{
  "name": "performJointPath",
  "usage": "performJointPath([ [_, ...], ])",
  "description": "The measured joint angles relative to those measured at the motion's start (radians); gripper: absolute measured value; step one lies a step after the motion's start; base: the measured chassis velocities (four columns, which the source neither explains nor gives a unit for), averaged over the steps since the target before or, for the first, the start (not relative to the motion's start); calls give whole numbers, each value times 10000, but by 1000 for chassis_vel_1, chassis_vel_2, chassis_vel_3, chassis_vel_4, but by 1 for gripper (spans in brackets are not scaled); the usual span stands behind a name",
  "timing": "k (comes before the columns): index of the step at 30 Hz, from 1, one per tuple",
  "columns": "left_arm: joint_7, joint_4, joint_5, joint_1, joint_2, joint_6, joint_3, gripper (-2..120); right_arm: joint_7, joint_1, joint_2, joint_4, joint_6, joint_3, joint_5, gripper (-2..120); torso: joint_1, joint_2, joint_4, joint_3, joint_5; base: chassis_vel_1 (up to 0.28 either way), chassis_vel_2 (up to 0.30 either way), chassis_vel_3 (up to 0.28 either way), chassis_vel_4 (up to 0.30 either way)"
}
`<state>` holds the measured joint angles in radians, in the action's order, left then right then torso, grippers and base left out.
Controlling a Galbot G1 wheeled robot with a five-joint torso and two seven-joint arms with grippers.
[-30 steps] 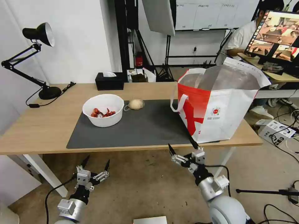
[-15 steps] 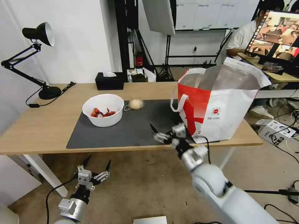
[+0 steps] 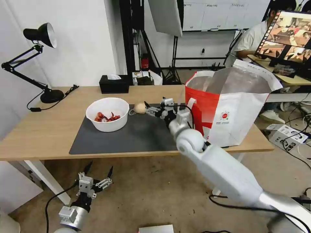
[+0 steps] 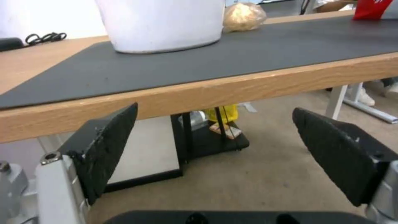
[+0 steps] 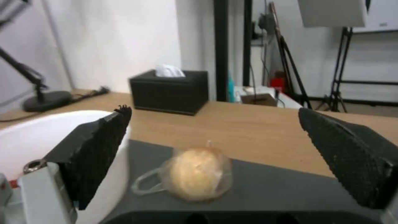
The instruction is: Pick up the trash from the table and place it into the takeout bag.
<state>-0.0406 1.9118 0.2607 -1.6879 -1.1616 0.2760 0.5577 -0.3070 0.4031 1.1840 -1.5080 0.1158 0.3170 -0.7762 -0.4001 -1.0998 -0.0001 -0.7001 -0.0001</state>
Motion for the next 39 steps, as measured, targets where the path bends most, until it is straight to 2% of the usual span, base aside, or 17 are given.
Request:
performJointPath([
  [1,0,0,0,0,0,0,0,100,0,0,0,0,0,0,0,100,0,0,0,0,0,0,0,0,0],
  [8,10,-63,-115,62,-157,42,-85,100,488,-1338,1409,2961,-38,322,35,100,0,0,2,0,0,0,0,0,0],
  [18,2,-122,-119,36,-170,164,-84,100,1483,-2287,2490,5369,-75,685,383,100,-1,-2,2,1,-1,0,0,0,0],
  [27,-11,-158,-110,20,-158,276,-87,100,2523,-2817,3450,7679,-134,488,1010,100,1,-2,1,1,0,0,0,0,0],
  [39,-29,-203,-73,69,-127,347,-92,100,3486,-3099,3838,8864,-82,283,1418,100,1,-2,1,1,0,0,0,0,0],
])
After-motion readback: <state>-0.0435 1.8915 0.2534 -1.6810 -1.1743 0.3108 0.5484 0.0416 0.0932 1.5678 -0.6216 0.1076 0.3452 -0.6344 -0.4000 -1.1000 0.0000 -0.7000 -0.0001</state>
